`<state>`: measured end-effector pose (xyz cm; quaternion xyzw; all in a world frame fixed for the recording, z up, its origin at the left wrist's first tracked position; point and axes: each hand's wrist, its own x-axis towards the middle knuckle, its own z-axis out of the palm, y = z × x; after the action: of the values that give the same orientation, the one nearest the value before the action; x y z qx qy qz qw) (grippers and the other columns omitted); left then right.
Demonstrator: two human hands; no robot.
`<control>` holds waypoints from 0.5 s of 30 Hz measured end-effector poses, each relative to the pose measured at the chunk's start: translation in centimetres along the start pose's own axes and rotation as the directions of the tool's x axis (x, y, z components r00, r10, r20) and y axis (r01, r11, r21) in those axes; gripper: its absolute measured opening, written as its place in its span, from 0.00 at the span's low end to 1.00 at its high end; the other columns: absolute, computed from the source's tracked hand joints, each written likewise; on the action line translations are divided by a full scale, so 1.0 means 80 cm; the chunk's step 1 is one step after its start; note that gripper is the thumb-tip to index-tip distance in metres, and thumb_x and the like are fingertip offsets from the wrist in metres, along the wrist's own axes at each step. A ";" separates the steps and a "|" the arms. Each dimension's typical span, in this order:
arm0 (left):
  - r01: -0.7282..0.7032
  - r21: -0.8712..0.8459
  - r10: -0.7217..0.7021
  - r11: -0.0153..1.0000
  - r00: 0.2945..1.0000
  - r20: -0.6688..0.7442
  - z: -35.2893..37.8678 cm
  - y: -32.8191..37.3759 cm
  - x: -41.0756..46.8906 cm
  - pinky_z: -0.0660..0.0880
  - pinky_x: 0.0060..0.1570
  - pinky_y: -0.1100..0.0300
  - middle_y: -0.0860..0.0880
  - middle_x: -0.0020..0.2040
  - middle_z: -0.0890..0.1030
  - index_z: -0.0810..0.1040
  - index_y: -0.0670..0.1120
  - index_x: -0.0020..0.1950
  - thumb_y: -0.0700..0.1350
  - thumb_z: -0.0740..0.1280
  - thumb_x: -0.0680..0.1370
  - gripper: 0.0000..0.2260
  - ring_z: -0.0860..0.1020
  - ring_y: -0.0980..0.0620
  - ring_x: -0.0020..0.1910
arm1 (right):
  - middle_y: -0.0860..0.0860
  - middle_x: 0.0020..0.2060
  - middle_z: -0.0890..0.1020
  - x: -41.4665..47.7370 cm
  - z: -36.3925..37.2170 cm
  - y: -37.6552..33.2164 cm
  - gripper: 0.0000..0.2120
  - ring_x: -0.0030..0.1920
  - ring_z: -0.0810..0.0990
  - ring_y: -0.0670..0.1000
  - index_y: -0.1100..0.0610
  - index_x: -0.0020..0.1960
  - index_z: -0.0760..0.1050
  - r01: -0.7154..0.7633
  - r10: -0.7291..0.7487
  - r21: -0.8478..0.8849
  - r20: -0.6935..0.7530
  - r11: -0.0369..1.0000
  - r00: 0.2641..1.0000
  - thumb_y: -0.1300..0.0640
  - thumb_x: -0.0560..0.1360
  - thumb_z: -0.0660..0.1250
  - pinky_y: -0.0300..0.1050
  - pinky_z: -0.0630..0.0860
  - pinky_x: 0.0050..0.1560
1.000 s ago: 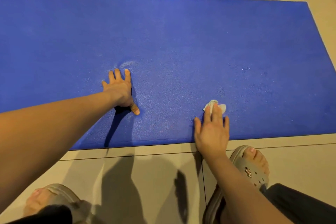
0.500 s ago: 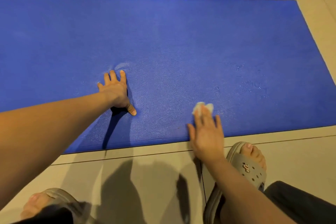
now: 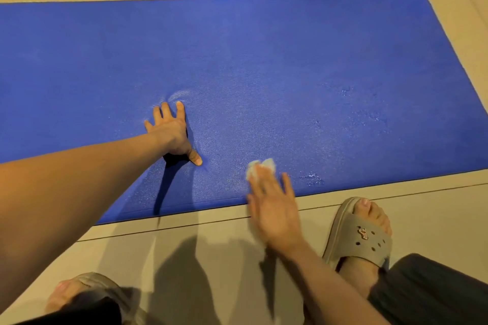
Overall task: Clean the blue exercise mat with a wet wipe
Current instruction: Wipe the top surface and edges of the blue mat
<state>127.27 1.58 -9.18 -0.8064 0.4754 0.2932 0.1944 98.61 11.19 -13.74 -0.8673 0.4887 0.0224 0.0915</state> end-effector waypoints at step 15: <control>-0.010 -0.062 0.007 0.998 0.999 -0.047 0.005 -0.004 -0.014 0.51 0.78 0.35 0.41 0.82 0.37 0.34 0.50 0.83 0.66 0.83 0.53 0.75 0.38 0.38 0.81 | 0.51 0.55 0.79 0.007 -0.013 -0.090 0.11 0.55 0.76 0.54 0.56 0.54 0.83 -0.165 0.204 0.432 -0.045 0.887 0.978 0.65 0.75 0.66 0.48 0.75 0.57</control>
<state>126.96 2.72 -8.74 -0.8167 0.4740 0.2894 0.1568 104.99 14.16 -11.81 -0.7760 0.5658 -0.1149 0.2539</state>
